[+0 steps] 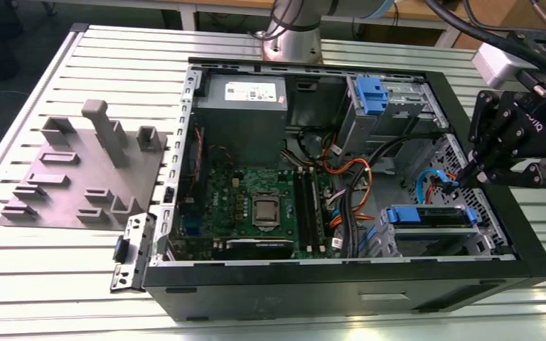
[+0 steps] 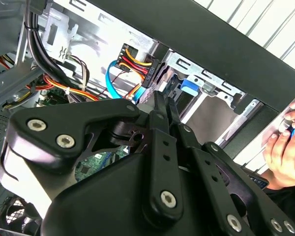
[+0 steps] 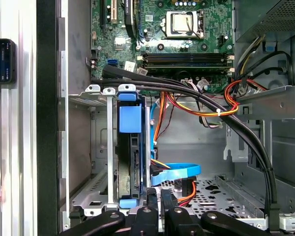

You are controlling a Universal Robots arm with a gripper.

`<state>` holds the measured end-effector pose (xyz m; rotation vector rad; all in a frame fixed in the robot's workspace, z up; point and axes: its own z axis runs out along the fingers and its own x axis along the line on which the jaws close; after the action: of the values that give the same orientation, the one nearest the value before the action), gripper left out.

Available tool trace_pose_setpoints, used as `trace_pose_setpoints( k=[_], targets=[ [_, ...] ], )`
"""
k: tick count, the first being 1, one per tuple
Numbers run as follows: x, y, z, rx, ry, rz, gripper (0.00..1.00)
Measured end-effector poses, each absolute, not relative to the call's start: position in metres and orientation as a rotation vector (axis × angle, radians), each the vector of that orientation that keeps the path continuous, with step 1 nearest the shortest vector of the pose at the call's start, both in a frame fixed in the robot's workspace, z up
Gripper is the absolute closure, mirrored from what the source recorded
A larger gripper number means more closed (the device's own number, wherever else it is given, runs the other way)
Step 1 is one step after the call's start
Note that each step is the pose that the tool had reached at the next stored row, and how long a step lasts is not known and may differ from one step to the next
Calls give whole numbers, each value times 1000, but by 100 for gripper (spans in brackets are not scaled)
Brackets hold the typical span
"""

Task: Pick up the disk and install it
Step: 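Insert the first disk wire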

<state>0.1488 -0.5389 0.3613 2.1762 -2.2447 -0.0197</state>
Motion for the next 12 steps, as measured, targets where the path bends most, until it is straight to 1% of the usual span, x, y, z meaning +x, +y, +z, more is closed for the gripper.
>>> trace_pose_setpoints(
  k=[12],
  targets=[
    [149, -538, 361, 2176, -2245, -20, 82]
  ],
)
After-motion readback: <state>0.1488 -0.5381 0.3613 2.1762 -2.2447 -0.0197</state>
